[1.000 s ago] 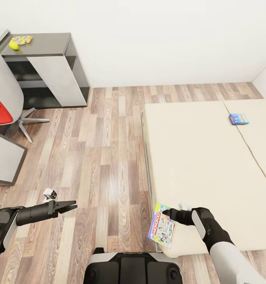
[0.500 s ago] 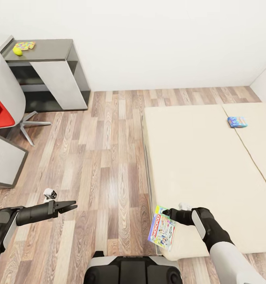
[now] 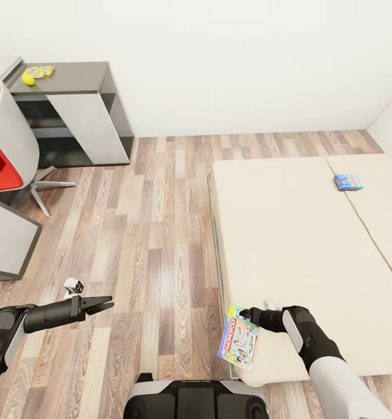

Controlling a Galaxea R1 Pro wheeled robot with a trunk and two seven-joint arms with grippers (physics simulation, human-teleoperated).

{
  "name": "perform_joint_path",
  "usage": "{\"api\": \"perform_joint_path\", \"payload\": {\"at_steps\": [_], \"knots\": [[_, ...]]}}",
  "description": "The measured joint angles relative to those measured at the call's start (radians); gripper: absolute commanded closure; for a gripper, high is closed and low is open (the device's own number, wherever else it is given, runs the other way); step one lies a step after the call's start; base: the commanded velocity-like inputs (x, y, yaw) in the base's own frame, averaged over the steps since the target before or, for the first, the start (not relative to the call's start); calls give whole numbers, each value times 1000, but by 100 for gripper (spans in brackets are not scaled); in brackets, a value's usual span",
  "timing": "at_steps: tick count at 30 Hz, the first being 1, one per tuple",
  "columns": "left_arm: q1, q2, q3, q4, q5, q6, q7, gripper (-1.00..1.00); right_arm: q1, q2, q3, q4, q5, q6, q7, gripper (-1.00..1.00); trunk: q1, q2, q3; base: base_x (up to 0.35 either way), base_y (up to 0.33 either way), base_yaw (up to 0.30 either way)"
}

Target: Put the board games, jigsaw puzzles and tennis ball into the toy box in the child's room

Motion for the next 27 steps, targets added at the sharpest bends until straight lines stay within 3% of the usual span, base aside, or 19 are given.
{"api": "perform_joint_path", "payload": {"at_steps": [14, 21, 27], "knots": [[0, 0, 0, 0, 0, 0, 0, -100, -1, -1, -9, -41, -6, 25, 8, -100, 0, 0, 0, 0, 0, 0], [0, 0, 0, 0, 0, 0, 0, -100, -1, -2, -10, -128, -1, 99, 3, -100, 0, 0, 0, 0, 0, 0], [0, 0, 0, 0, 0, 0, 0, -100, -1, -3, -11, -146, -1, 177, 1, -100, 0, 0, 0, 0, 0, 0]]}}
